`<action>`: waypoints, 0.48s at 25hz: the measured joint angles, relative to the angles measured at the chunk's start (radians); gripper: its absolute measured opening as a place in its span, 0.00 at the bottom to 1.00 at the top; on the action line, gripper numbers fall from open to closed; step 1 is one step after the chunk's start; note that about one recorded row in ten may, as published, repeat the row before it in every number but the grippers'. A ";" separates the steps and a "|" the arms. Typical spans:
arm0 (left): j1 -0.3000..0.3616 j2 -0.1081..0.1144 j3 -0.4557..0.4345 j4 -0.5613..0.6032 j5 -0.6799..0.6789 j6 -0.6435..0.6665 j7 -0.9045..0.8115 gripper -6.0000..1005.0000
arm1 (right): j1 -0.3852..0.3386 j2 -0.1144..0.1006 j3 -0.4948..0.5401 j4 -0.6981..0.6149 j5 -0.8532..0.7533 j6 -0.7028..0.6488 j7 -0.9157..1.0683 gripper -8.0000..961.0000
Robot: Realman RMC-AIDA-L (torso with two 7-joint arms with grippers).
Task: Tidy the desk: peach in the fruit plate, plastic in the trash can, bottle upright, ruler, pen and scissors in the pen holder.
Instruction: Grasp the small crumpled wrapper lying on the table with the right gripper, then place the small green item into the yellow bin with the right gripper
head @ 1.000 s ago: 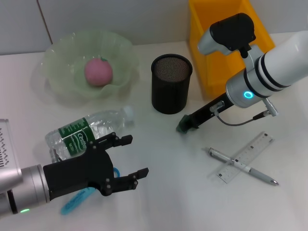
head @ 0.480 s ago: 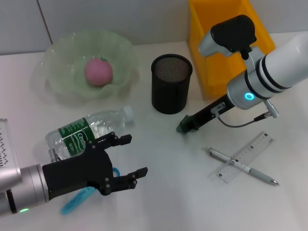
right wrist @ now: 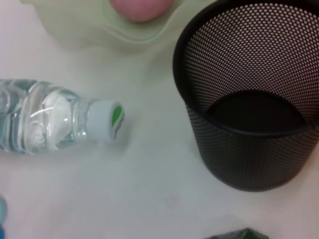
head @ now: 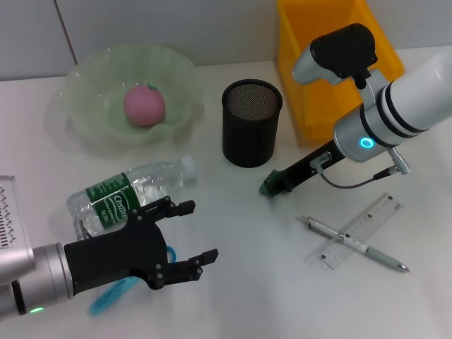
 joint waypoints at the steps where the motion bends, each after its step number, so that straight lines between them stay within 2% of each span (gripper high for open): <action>1: 0.000 0.000 0.000 0.000 0.000 0.000 0.000 0.83 | -0.001 0.000 0.003 0.000 0.000 0.000 0.000 0.47; 8: 0.000 0.000 0.000 0.000 0.000 0.000 0.000 0.83 | -0.003 0.000 0.006 -0.004 0.000 -0.006 0.000 0.44; 12: 0.000 0.000 0.000 0.000 0.000 0.000 0.000 0.83 | -0.024 -0.001 0.008 -0.050 0.000 -0.027 0.003 0.41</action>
